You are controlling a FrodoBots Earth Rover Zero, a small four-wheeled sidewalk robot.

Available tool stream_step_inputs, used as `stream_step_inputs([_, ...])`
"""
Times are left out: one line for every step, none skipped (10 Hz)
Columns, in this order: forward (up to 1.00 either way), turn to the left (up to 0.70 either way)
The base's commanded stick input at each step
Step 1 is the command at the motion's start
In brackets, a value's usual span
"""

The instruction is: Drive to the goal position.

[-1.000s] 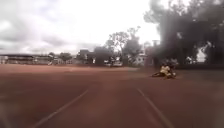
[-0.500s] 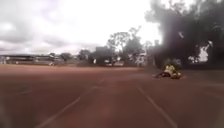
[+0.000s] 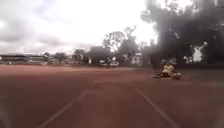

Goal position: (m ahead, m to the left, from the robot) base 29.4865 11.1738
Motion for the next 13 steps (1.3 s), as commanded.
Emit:
stream_step_inputs([0.85,0.00])
stream_step_inputs([0.85,0.00])
stream_step_inputs([0.85,0.00])
stream_step_inputs([0.85,0.00])
stream_step_inputs([0.85,0.00])
stream_step_inputs([0.85,0.00])
stream_step_inputs([0.85,0.00])
stream_step_inputs([0.85,0.00])
stream_step_inputs([0.85,0.00])
stream_step_inputs([0.85,0.00])
stream_step_inputs([0.85,0.00])
stream_step_inputs([0.85,0.00])
stream_step_inputs([0.85,0.00])
